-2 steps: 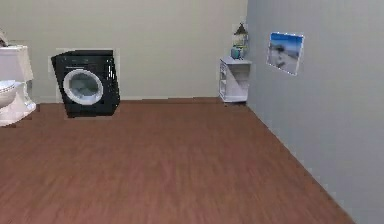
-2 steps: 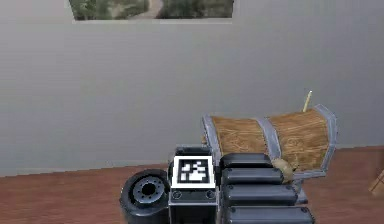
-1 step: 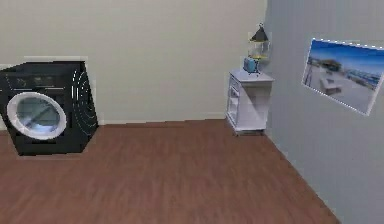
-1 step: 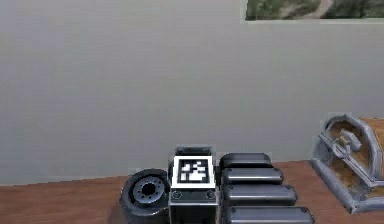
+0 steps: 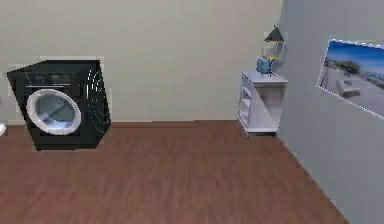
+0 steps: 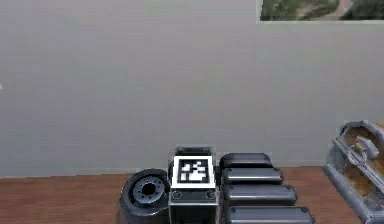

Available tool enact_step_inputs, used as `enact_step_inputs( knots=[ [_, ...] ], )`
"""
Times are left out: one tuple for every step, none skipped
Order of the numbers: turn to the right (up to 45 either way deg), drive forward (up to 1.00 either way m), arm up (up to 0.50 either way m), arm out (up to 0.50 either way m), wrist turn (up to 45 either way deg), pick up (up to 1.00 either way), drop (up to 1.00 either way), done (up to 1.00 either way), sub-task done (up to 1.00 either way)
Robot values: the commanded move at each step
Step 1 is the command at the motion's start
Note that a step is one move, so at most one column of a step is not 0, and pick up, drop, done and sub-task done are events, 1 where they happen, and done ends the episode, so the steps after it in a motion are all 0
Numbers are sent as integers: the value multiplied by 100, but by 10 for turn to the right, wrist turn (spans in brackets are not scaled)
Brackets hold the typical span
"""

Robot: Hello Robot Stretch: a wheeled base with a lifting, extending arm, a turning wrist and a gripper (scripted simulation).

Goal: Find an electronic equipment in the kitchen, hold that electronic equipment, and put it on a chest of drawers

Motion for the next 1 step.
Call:
enact_step_inputs(
  knots=[
    [0, 100, 0, 0, 0, 0, 0, 0, 0]
  ],
)
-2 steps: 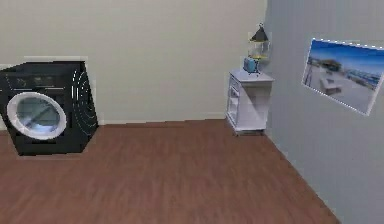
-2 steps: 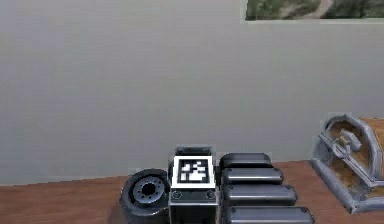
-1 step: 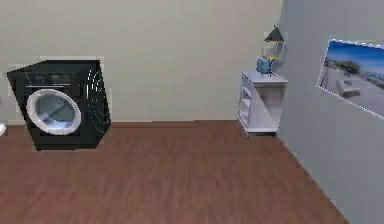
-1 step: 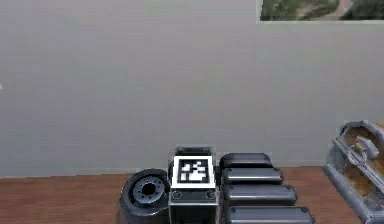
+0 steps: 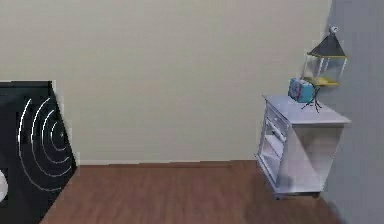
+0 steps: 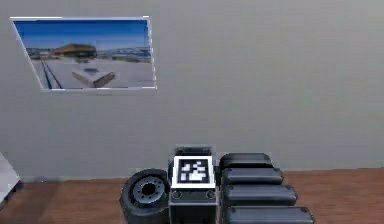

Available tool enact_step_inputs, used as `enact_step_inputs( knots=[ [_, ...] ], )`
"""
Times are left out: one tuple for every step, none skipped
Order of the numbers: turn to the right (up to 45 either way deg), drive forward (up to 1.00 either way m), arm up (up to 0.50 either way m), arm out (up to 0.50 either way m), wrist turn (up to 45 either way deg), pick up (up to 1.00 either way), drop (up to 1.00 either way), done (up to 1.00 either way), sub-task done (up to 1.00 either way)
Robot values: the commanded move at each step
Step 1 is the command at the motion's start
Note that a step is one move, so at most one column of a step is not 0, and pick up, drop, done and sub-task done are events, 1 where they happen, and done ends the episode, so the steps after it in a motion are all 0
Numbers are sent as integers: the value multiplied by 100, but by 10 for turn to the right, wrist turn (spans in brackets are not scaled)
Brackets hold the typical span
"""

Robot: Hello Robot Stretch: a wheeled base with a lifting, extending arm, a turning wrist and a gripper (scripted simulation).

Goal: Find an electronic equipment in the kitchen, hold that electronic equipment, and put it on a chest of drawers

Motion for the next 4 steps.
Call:
enact_step_inputs(
  knots=[
    [0, 100, 0, 0, 0, 0, 0, 0, 0],
    [0, 10, 0, 0, 0, 0, 0, 0, 0],
    [450, 0, 0, 0, 0, 0, 0, 0, 0],
    [150, 0, 0, 0, 0, 0, 0, 0, 0]
  ],
)
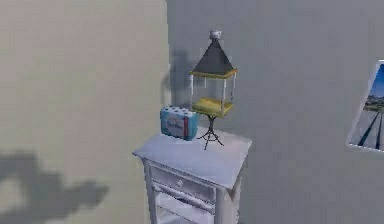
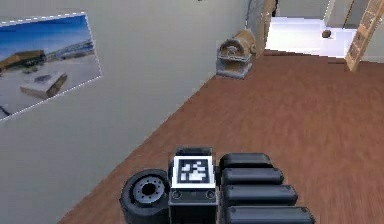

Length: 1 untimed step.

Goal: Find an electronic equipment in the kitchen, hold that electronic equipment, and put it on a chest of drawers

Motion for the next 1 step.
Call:
enact_step_inputs(
  knots=[
    [-450, 0, 0, 0, 0, 0, 0, 0, 0]
  ],
)
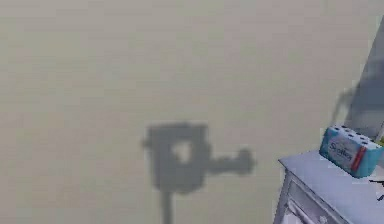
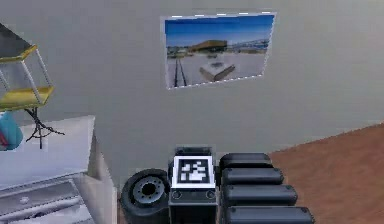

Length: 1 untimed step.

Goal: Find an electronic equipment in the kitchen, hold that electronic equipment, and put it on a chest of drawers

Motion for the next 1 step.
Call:
enact_step_inputs(
  knots=[
    [-90, 0, 0, 0, 0, 0, 0, 0, 0]
  ],
)
